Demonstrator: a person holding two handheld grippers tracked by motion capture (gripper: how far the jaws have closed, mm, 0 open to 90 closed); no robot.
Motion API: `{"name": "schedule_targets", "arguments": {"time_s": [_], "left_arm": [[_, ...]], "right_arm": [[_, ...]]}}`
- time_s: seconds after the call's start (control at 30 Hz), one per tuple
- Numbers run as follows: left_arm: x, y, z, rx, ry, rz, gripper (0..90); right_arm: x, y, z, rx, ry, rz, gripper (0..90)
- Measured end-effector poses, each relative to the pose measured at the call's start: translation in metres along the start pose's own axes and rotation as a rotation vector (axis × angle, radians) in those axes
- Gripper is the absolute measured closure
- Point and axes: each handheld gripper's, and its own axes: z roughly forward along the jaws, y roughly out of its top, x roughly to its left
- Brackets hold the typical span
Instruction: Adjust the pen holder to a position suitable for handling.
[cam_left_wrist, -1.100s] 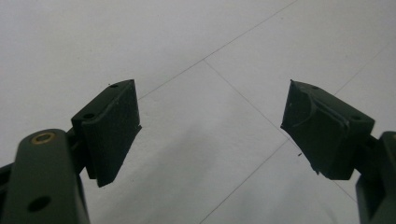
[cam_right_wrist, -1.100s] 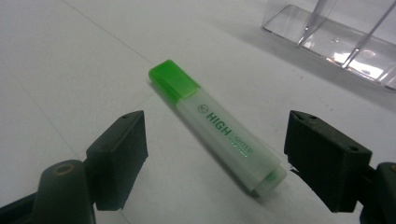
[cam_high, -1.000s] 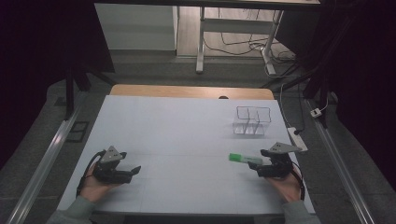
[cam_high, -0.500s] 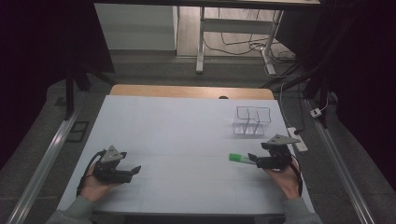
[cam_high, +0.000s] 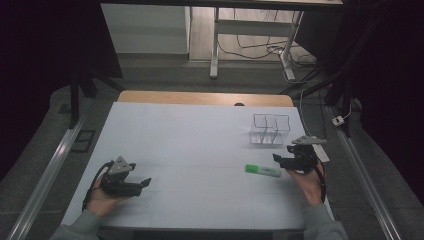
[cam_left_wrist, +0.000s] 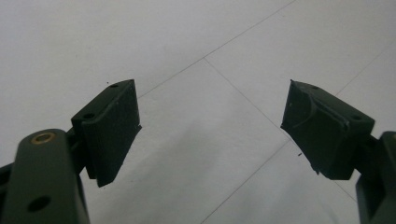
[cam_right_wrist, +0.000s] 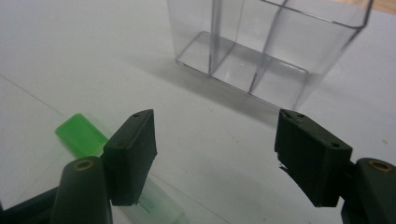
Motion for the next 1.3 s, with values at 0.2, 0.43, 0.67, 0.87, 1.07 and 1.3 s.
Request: {"name": "schedule_targets", "arguments": {"time_s": [0.2, 0.43, 0.67, 0.87, 1.07, 1.3], "left_arm": [[0.000, 0.000, 0.000, -0.002, 0.002, 0.002, 18.7], [0.000, 0.000, 0.001, 0.001, 0.001, 0.003, 18.7], [0.000, 0.000, 0.001, 0.002, 0.002, 0.003, 18.7], [0.001, 0.000, 0.001, 0.003, 0.003, 0.003, 18.7], [0.001, 0.000, 0.001, 0.004, 0.003, 0.005, 18.7], [0.001, 0.000, 0.001, 0.004, 0.003, 0.006, 18.7]], "right_arm": [[-0.009, 0.004, -0.001, 0.009, -0.011, 0.026, 35.6], [-0.017, 0.006, 0.001, 0.021, -0.074, 0.049, 49.9], [-0.030, 0.010, 0.003, 0.027, -0.112, 0.086, 66.5], [-0.041, 0.016, 0.008, 0.025, -0.134, 0.102, 80.5], [-0.048, 0.018, 0.012, 0.024, -0.137, 0.111, 89.6], [-0.058, 0.024, 0.021, 0.032, -0.173, 0.110, 89.6]]}}
